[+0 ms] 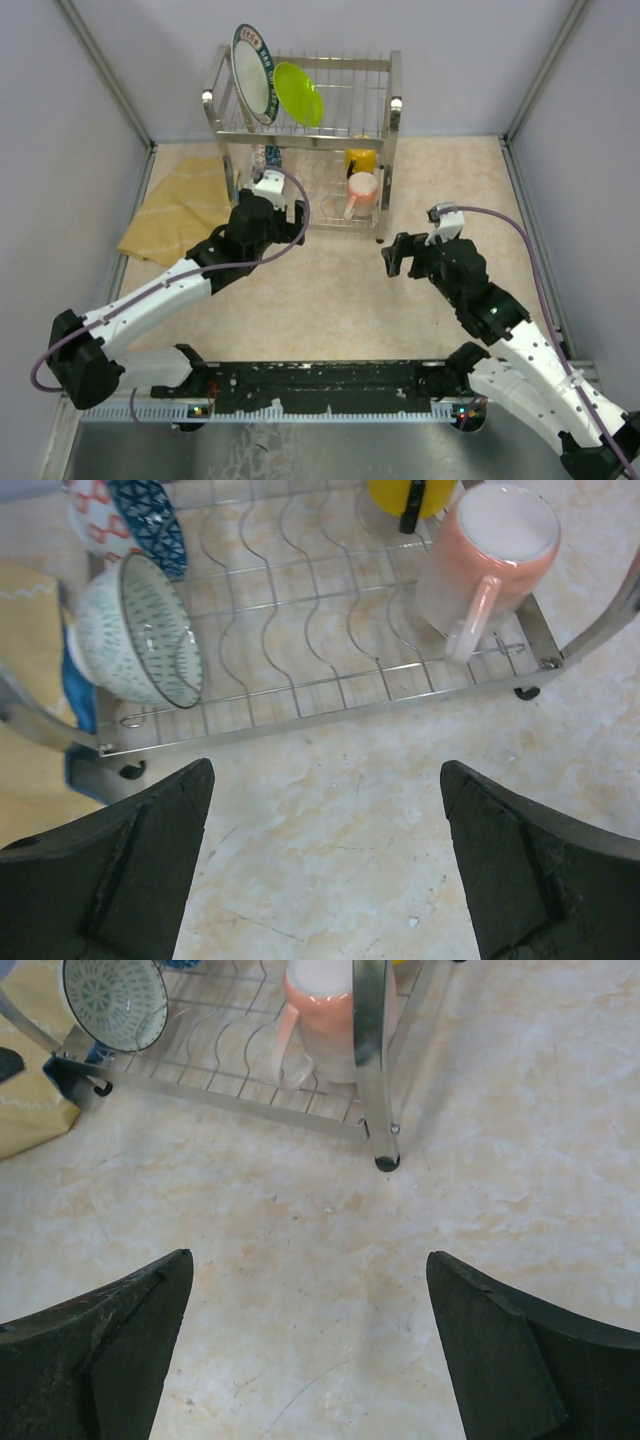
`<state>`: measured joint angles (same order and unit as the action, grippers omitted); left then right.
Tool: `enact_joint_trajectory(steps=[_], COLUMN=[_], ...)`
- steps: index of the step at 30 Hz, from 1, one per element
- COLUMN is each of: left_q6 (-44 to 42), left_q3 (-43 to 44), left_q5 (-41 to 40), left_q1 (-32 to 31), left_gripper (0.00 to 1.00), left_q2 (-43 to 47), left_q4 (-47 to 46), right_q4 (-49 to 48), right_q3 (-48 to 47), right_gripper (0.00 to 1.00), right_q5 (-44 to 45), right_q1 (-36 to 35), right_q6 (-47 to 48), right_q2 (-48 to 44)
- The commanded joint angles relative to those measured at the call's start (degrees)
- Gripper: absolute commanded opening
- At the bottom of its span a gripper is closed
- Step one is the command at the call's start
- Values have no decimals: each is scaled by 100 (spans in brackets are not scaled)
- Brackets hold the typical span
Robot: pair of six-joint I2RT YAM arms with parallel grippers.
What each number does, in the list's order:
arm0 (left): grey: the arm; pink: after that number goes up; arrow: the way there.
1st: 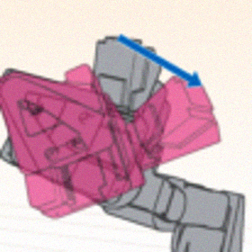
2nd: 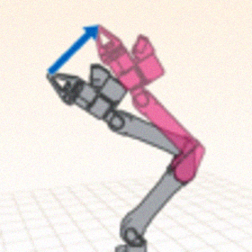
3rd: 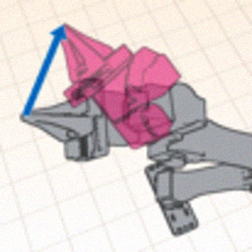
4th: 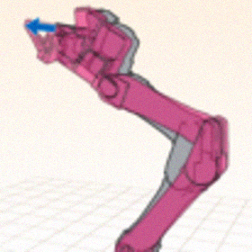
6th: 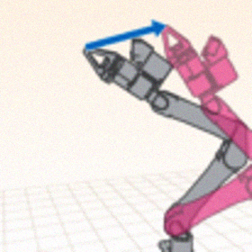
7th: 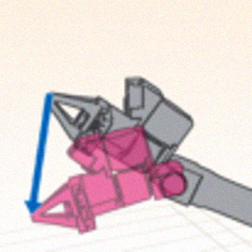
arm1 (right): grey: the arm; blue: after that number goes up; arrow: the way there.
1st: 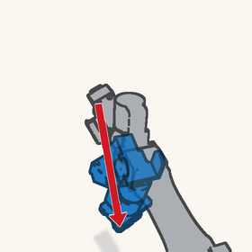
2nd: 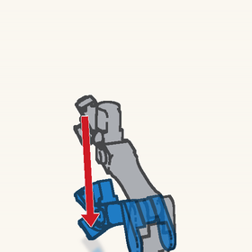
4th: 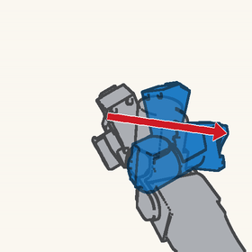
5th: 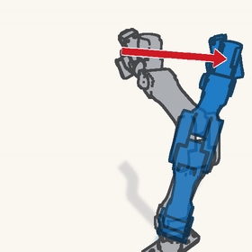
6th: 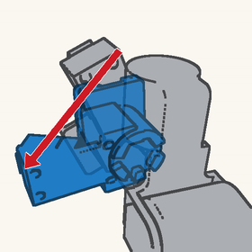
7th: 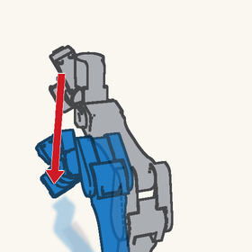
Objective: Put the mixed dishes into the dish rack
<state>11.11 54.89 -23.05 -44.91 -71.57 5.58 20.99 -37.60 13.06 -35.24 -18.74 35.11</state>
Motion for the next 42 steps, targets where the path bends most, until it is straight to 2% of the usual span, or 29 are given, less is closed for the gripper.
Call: enact_joint_trajectory(steps=[1, 5, 8, 10, 12, 15, 17, 20, 28, 29, 33, 36, 38, 40, 42], left_q6=[-79, 341, -1412, -1569, -1910, -1803, -1771, -1938, -1814, -1789, -1246, -1332, -1510, -1560, -1567], left_q3=[49, 385, -309, -912, -1478, -2297, -2841, -3518, -4486, -4630, -5004, -4878, -4611, -4635, -4906], left_q5=[-861, -1766, -1688, -1851, -1052, -332, 2, 315, 1322, 1446, 2057, 2361, 2686, 2805, 2866], left_q1=[-17, 37, 53, 219, 633, 1365, 1941, 2404, 3225, 3377, 4046, 4197, 4243, 4256, 4253], left_gripper=[100, 100, 100, 100, 100, 100, 100, 100, 100, 100, 100, 100, 100, 99, 100], left_q2=[431, 420, 646, 941, 1414, 2204, 2612, 2771, 1210, 984, -11, -647, -568, -865, -1400], left_q4=[540, 1385, 342, -87, -479, -1252, -1978, -2971, -5342, -5986, -7608, -8053, -7343, -7742, -8700], right_q4=[-157, -306, -420, -467, -473, -427, -406, -373, -69, -45, 86, -187, -473, -905, -1310], right_q3=[-281, -177, -89, -74, -79, -107, -113, -144, -335, -335, -289, -3, 290, 579, 923], right_gripper=[100, 99, 100, 100, 100, 100, 100, 100, 100, 100, 100, 100, 100, 100, 100], right_q5=[-301, -588, -813, -925, -996, -1044, -1077, -1162, -1001, -892, -239, 71, 141, 353, 739], right_q1=[-36, -35, -35, -35, -35, -35, -35, -35, -35, -35, -35, -35, -35, -37, -35], right_q6=[-61, -111, -192, -212, -217, -202, -200, -200, -81, -69, -117, -3, 297, 427, 541], right_q2=[66, 32, 28, 7, -19, -87, -129, -116, -24, -36, -48, -91, -149, -204, -238])
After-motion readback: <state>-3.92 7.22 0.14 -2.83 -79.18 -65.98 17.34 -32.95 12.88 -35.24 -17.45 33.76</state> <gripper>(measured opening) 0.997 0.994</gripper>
